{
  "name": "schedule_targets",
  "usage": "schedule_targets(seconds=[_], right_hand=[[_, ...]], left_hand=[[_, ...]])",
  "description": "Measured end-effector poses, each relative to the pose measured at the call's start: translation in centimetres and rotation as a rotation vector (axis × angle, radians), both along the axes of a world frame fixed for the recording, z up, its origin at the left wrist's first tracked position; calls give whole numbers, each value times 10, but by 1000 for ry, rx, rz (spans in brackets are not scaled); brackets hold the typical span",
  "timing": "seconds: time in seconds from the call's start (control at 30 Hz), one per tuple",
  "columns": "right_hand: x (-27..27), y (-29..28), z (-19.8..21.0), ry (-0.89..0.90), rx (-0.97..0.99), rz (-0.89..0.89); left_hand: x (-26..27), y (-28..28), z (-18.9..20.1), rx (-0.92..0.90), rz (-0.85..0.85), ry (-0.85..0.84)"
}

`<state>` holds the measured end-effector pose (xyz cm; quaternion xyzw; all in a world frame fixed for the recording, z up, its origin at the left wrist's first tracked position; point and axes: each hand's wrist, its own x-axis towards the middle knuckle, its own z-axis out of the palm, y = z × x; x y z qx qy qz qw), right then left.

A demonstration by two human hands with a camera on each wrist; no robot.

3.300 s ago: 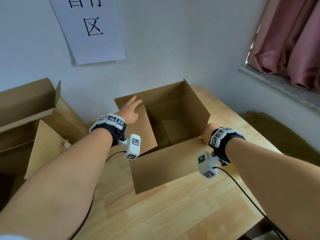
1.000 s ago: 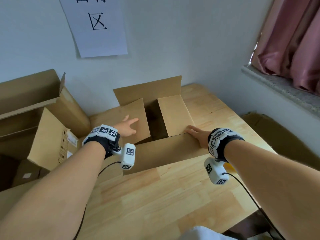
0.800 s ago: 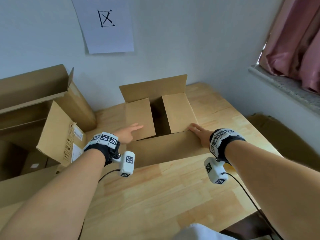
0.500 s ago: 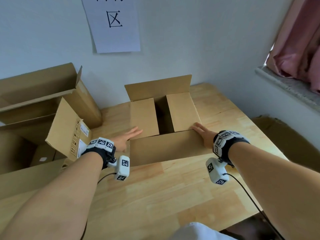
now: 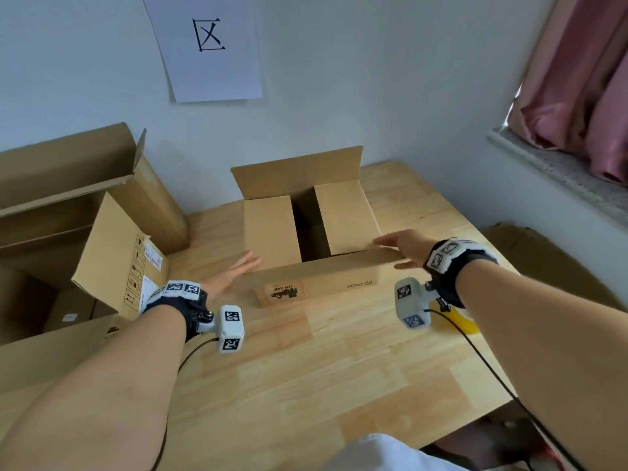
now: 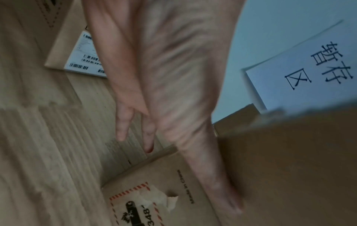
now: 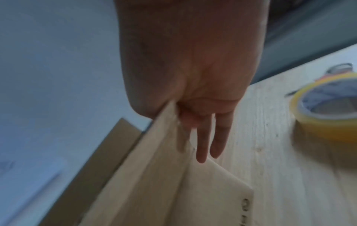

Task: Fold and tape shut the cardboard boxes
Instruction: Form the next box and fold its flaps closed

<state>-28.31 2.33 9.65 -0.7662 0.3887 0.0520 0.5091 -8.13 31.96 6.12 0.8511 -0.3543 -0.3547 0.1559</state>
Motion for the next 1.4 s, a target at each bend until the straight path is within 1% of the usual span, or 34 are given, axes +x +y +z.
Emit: schedule_targets(seconds=[0.03, 0.07, 0.1, 0.17, 0.23, 0.27, 0.3, 0.33, 0.37, 0.4, 0.43, 0.5, 0.57, 0.63, 0.7, 0.77, 0.83, 0.93, 1.0, 1.07, 1.17, 1.23, 1.27, 1.3, 1.33, 1.37, 1.4], right_hand=[[2, -4, 6, -83, 174, -154], [4, -8, 10, -144, 266, -244], [5, -11, 14, -203, 323, -305], [8, -12, 14, -326, 371, -388], [14, -8, 9, -353, 353, -397], [16, -5, 4, -315, 273, -364], [19, -2, 0, -254, 134, -312], [21, 0, -4, -190, -49, -258], [23, 2, -6, -147, -232, -212], [25, 4, -7, -138, -370, -180], [28, 7, -5, -150, -452, -160], [36, 11, -5, -155, -541, -58], [44, 15, -9, -110, -593, 117], [50, 19, -15, -57, -636, 286], [54, 26, -19, 27, -660, 448], [60, 31, -21, 151, -679, 591], [67, 35, -21, 278, -710, 691], [75, 36, -24, 336, -737, 723], [75, 33, -28, 339, -751, 718], [74, 26, -31, 329, -738, 680], [74, 13, -27, 342, -703, 626], [78, 9, -23, 353, -692, 642], [80, 8, -22, 352, -685, 650], [82, 9, -21, 353, -681, 652], [84, 8, -21, 358, -675, 647], [85, 8, -21, 365, -670, 641], [85, 8, -21, 368, -665, 629]], left_hand=[[-1, -3, 2, 36, 6, -35], [-2, -5, 1, 62, 12, -79], [-1, -7, -2, 60, 78, -62], [-2, -10, -6, -29, 243, 19], [-2, -13, -8, -52, 372, 55], [-3, -14, -7, -46, 397, 48], [-1, -16, -8, -38, 396, 22], [0, -18, -7, -26, 388, 0], [2, -20, -8, 16, 346, -45], [3, -22, -6, 74, 324, -73], [4, -24, -7, 124, 297, -125], [9, -28, -5, 110, 362, -127], [14, -32, -7, 90, 379, -150], [14, -40, -6, 63, 445, -34], [12, -45, -3, 99, 455, 41], [10, -48, -1, 128, 433, 19], [12, -50, -4, 157, 398, -24], [13, -54, -5, 247, 339, -135], [13, -59, -2, 364, 261, -257], [15, -70, 2, 449, 183, -343], [23, -93, 9, 545, 111, -353], [41, -98, 1, 578, 37, -380], [59, -100, -12, 583, 22, -420], [74, -101, -19, 607, -14, -481], [85, -102, -21, 613, -50, -576], [90, -104, -14, 577, -48, -644], [86, -107, 3, 476, -28, -698]])
